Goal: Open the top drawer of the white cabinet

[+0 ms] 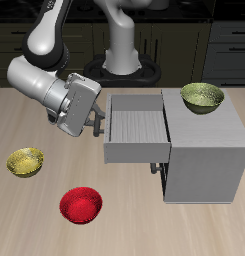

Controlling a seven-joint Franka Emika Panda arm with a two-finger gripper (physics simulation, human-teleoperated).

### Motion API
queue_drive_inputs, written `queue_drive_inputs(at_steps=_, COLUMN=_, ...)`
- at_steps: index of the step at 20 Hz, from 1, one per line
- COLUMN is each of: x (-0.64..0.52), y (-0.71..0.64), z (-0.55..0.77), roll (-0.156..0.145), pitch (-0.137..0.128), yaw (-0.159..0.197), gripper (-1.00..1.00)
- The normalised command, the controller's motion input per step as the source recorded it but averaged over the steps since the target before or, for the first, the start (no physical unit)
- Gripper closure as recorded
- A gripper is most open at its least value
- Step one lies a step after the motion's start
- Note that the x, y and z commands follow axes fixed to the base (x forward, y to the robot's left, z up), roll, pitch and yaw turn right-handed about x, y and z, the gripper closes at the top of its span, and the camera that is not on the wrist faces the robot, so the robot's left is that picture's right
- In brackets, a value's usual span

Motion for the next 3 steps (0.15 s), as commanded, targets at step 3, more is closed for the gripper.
queue_drive_inputs(at_steps=3, x=-0.16, y=-0.27, z=-0.03, roll=-0.043, pitch=-0.014, yaw=-0.039, gripper=1.00)
